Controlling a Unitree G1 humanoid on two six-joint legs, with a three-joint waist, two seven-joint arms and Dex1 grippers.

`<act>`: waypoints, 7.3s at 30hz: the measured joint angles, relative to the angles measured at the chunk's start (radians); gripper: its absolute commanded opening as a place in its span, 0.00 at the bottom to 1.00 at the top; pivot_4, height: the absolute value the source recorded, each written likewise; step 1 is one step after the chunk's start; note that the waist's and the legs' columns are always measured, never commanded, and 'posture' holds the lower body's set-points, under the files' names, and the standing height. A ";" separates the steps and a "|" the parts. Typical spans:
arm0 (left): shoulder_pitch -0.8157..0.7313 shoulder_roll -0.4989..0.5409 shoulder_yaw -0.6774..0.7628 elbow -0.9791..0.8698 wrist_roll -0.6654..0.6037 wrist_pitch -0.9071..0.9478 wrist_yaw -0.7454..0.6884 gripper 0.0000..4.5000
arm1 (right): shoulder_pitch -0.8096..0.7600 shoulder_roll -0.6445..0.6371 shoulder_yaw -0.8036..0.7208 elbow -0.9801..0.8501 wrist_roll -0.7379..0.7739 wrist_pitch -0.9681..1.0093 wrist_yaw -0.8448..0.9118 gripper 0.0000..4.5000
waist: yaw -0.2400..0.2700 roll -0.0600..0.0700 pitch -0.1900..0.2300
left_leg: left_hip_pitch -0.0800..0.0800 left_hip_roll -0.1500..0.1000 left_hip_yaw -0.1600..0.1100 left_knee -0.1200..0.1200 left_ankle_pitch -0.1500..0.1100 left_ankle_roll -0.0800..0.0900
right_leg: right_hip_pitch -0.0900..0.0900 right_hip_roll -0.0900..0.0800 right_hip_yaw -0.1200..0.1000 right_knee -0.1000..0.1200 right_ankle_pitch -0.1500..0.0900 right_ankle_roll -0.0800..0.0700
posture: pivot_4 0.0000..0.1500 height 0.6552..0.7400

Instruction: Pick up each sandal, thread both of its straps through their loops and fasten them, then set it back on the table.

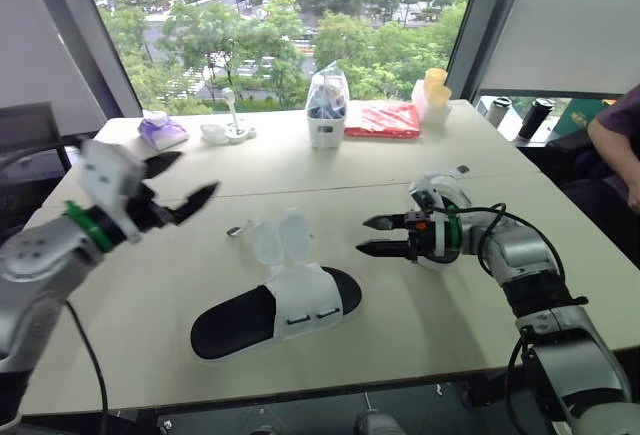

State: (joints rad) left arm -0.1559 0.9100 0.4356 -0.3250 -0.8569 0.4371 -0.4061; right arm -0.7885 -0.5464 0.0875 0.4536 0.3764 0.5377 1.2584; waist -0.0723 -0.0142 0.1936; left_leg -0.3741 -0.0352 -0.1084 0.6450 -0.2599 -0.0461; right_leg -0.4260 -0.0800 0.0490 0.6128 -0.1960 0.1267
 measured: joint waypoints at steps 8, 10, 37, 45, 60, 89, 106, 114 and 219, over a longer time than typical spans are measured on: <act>0.025 -0.074 0.163 0.026 -0.075 0.172 0.131 0.88 | -0.174 0.038 -0.056 0.413 -0.078 -0.222 -0.106 1.00 | 0.011 -0.003 0.001 | 0.001 -0.001 0.000 0.005 0.002 -0.003 | 0.005 0.000 0.000 -0.002 0.000 -0.007 | 1.00 1.00; -0.002 -0.068 0.159 0.018 -0.060 0.184 0.132 0.88 | -0.225 0.012 -0.081 0.486 -0.089 -0.268 -0.115 1.00 | 0.015 -0.004 0.001 | 0.001 -0.001 0.000 0.003 0.002 -0.003 | 0.005 0.000 0.000 -0.003 0.000 -0.007 | 1.00 1.00; -0.088 -0.159 -0.001 -0.152 -0.086 0.346 0.044 0.88 | 0.059 0.051 -0.232 -0.152 0.111 0.078 -0.216 1.00 | 0.007 -0.005 0.002 | 0.000 -0.001 0.000 0.001 0.002 -0.003 | 0.003 0.000 0.001 -0.002 -0.002 -0.005 | 1.00 1.00; -0.089 -0.233 -0.104 -0.169 -0.084 0.346 0.037 0.88 | 0.091 -0.027 -0.242 -0.133 0.110 0.074 -0.233 1.00 | 0.029 -0.005 0.002 | 0.000 -0.001 0.001 0.002 0.002 -0.003 | 0.004 -0.001 0.002 -0.004 -0.002 -0.006 | 1.00 1.00; -0.130 -0.192 -0.130 -0.144 -0.038 0.315 -0.078 0.88 | 0.137 -0.011 -0.226 -0.283 0.159 0.148 -0.287 1.00 | 0.028 -0.005 0.002 | -0.001 -0.001 0.001 0.001 0.002 -0.003 | 0.003 0.000 0.002 -0.005 -0.004 -0.003 | 1.00 1.00; 0.174 -0.129 -0.158 -0.225 -0.036 0.296 -0.287 0.89 | 0.308 -0.100 0.085 -0.492 0.090 0.085 -0.057 0.01 | 0.031 -0.005 0.002 | -0.006 0.000 0.002 0.001 0.000 -0.001 | 0.003 -0.001 0.000 -0.016 -0.003 -0.003 | 1.00 1.00; 0.110 -0.106 -0.395 -0.098 0.512 -0.153 -0.353 0.89 | 0.274 -0.075 -0.002 -0.541 0.160 0.231 -0.125 0.01 | 0.052 -0.005 0.002 | -0.007 0.000 0.002 0.000 0.000 -0.001 | 0.002 -0.001 0.000 -0.017 0.000 -0.008 | 1.00 1.00; 0.060 -0.117 -0.587 0.066 0.858 -0.654 -0.397 0.89 | 0.274 -0.158 -0.098 -0.537 0.186 0.275 -0.173 0.01 | 0.057 -0.004 0.002 | -0.011 0.000 0.002 -0.001 0.000 -0.001 | -0.002 -0.002 0.000 -0.017 0.000 -0.008 | 1.00 1.00; -0.746 -0.672 -0.173 1.133 0.064 0.287 -0.062 0.67 | 0.427 -0.064 0.081 -0.468 -0.006 0.014 -0.199 0.00 | 0.052 -0.002 -0.001 | 0.000 -0.001 -0.002 0.001 0.000 0.001 | 0.017 -0.002 -0.004 -0.018 -0.003 0.009 | 1.00 1.00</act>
State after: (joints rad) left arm -0.9016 0.2382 0.2623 0.8079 -0.7924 0.7242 -0.4677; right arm -0.3617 -0.6099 0.1688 -0.0148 0.3709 0.5513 1.0599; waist -0.0199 -0.0161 0.1930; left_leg -0.3738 -0.0361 -0.1107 0.6461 -0.2601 -0.0453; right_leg -0.4089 -0.0825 0.0448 0.5949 -0.1991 0.1352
